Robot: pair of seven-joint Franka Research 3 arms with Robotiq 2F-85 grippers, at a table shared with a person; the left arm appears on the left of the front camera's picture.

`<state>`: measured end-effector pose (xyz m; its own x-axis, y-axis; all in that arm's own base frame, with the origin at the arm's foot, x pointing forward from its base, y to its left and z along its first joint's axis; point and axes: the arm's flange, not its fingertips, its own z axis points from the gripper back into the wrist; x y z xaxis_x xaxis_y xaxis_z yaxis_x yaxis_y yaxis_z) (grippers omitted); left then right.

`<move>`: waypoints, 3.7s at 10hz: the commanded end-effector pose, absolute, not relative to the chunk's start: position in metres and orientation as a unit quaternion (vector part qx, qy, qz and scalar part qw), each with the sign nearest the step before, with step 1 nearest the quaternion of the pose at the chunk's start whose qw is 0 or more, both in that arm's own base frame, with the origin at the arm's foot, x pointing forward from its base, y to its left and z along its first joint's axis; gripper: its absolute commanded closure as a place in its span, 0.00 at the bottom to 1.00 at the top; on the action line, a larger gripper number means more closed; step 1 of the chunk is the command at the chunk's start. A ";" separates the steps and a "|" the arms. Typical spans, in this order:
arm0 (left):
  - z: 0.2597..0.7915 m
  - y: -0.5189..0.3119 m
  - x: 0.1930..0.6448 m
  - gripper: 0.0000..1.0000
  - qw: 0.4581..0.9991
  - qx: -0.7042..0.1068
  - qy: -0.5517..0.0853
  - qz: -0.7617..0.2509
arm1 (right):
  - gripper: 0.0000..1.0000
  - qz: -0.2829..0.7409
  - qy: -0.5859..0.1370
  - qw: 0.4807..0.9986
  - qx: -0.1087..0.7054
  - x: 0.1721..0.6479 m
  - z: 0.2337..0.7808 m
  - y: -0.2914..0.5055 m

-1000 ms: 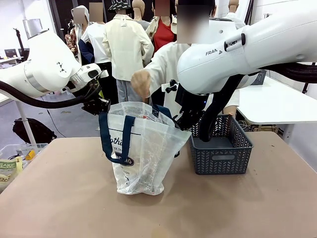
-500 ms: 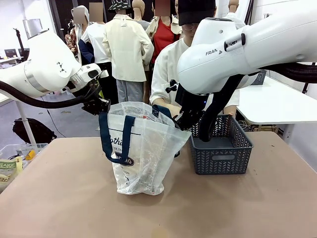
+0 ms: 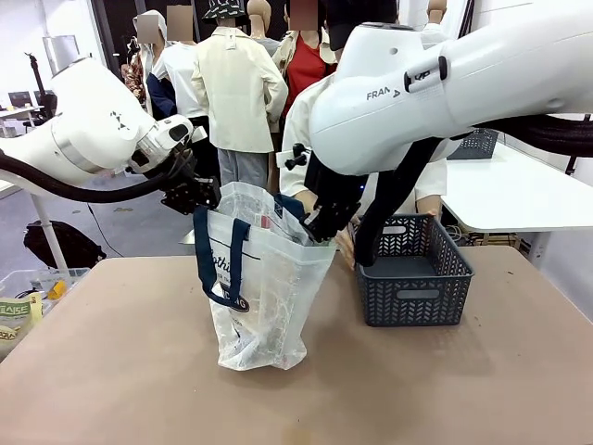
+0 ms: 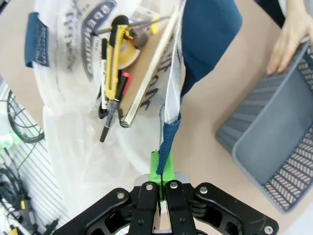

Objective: Transfer purchased items from the store into the shopping bag.
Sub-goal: Move the Reusable shopping bag to the right side of the table.

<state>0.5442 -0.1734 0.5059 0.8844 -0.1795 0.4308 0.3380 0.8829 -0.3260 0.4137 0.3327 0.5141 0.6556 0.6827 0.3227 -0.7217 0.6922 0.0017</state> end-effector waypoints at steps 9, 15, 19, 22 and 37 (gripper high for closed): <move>0.452 -0.169 0.548 0.00 0.888 -0.408 -0.171 -0.122 | 1.00 0.467 -0.176 0.864 0.058 0.429 0.509 0.397; 0.434 -0.172 0.548 0.00 0.816 -0.525 -0.173 -0.169 | 1.00 0.523 -0.174 0.831 0.074 0.432 0.497 0.432; 0.436 -0.176 0.545 0.00 0.819 -0.515 -0.172 -0.185 | 1.00 0.531 -0.172 0.827 0.073 0.432 0.499 0.450; 0.437 -0.176 0.539 0.00 0.818 -0.509 -0.178 -0.202 | 1.00 0.543 -0.157 0.823 0.062 0.435 0.492 0.468; 0.434 -0.194 0.539 1.00 0.908 -0.354 -0.137 -0.175 | 1.00 0.558 -0.170 0.810 0.058 0.422 0.497 0.478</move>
<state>0.5410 -0.1871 0.4378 0.8907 -0.2104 0.4029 0.4330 0.6620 -0.6117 0.4290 0.4777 0.4969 0.3174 0.8884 0.3318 -0.9301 0.3598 -0.0734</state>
